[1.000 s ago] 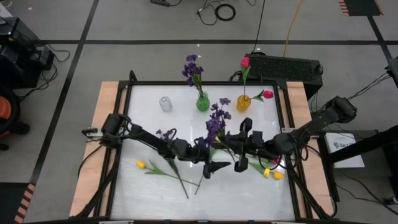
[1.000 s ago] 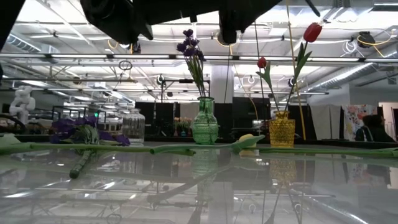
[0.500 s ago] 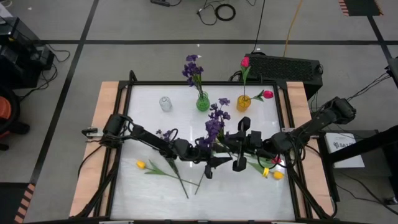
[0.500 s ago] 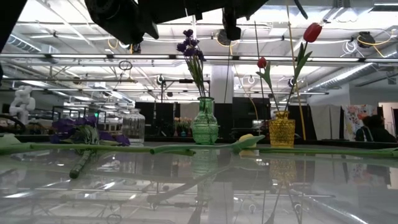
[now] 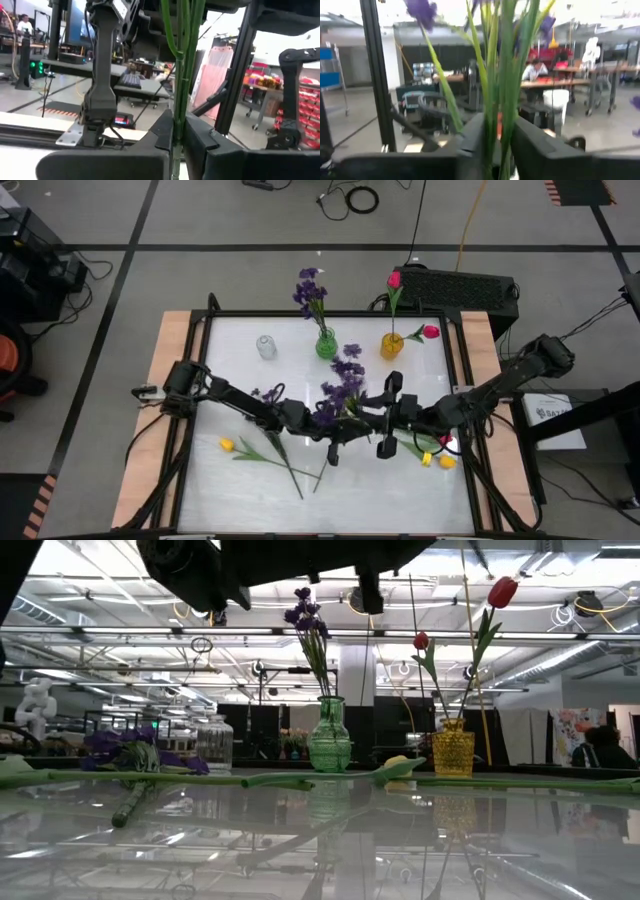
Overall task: Sort flowers into vase by color
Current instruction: Put the right purple flowers into the green vase
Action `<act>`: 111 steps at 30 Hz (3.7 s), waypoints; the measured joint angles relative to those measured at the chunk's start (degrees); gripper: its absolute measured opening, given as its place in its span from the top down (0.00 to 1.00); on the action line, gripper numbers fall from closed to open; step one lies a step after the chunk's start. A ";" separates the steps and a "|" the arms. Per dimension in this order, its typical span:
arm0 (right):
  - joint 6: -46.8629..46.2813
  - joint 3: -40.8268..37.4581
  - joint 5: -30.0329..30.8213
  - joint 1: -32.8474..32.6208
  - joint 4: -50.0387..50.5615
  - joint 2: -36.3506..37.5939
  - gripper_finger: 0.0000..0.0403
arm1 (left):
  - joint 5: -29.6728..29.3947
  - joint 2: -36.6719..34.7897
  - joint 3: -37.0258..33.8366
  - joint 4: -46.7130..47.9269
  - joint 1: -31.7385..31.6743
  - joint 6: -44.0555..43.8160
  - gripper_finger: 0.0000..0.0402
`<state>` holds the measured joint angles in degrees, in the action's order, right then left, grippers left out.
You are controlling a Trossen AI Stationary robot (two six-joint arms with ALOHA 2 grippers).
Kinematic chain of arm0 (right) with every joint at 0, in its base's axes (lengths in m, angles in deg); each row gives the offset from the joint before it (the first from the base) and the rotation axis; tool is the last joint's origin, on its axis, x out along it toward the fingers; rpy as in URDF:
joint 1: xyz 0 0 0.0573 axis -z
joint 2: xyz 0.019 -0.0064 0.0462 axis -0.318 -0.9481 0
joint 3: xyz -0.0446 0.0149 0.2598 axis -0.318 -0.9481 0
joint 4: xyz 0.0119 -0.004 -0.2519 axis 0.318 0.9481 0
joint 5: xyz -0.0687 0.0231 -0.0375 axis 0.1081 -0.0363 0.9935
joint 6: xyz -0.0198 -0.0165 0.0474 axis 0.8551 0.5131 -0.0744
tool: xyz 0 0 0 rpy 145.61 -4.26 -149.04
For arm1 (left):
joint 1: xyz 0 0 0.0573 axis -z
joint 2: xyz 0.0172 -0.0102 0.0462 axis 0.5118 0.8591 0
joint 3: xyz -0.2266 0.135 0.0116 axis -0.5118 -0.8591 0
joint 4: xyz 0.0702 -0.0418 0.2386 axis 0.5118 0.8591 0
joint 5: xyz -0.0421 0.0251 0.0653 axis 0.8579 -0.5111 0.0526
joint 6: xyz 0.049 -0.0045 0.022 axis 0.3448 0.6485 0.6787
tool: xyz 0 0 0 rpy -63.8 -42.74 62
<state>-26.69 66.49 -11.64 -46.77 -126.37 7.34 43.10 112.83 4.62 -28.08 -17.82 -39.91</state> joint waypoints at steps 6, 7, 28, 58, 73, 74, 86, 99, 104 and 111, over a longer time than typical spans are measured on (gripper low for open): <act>-9.16 0.00 -1.40 0.00 15.75 6.65 0.51 | 0.79 -6.27 -6.04 3.55 -1.16 -0.15 0.95; -10.30 0.00 -1.96 0.00 18.35 7.83 0.47 | 0.86 -7.92 -6.79 6.60 -1.43 -0.15 0.95; -11.32 0.00 -13.54 5.39 15.86 2.04 0.18 | -2.06 -23.09 -7.23 50.87 0.29 1.07 0.96; -6.74 0.00 -8.03 7.01 12.03 1.54 0.99 | -2.30 -23.58 -7.23 52.99 1.72 -1.34 0.62; 8.18 0.02 -2.15 16.59 9.45 8.52 1.00 | -30.08 -39.50 -7.19 81.84 3.72 -11.04 0.25; 8.71 0.02 -2.90 18.23 9.02 8.46 1.00 | -30.32 -39.50 -7.19 82.12 3.98 -10.92 0.25; 3.67 0.04 -15.94 37.16 7.33 6.42 1.00 | -36.60 -38.98 -7.28 82.34 0.93 -13.35 0.25; -0.27 0.04 -21.75 43.73 6.35 0.25 0.99 | -35.35 -38.98 -7.28 82.52 -0.95 -11.00 0.24; -0.14 0.04 -21.78 45.05 6.89 -1.31 0.99 | -35.13 -38.98 -7.28 82.54 -0.95 -10.98 0.24; -0.53 0.04 -21.81 46.26 5.40 -5.32 0.99 | -35.13 -38.98 -7.28 82.53 -0.95 -10.98 0.24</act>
<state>-27.22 66.54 -33.45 -0.51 -120.97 2.02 7.96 73.85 -2.65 54.45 -18.78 -50.88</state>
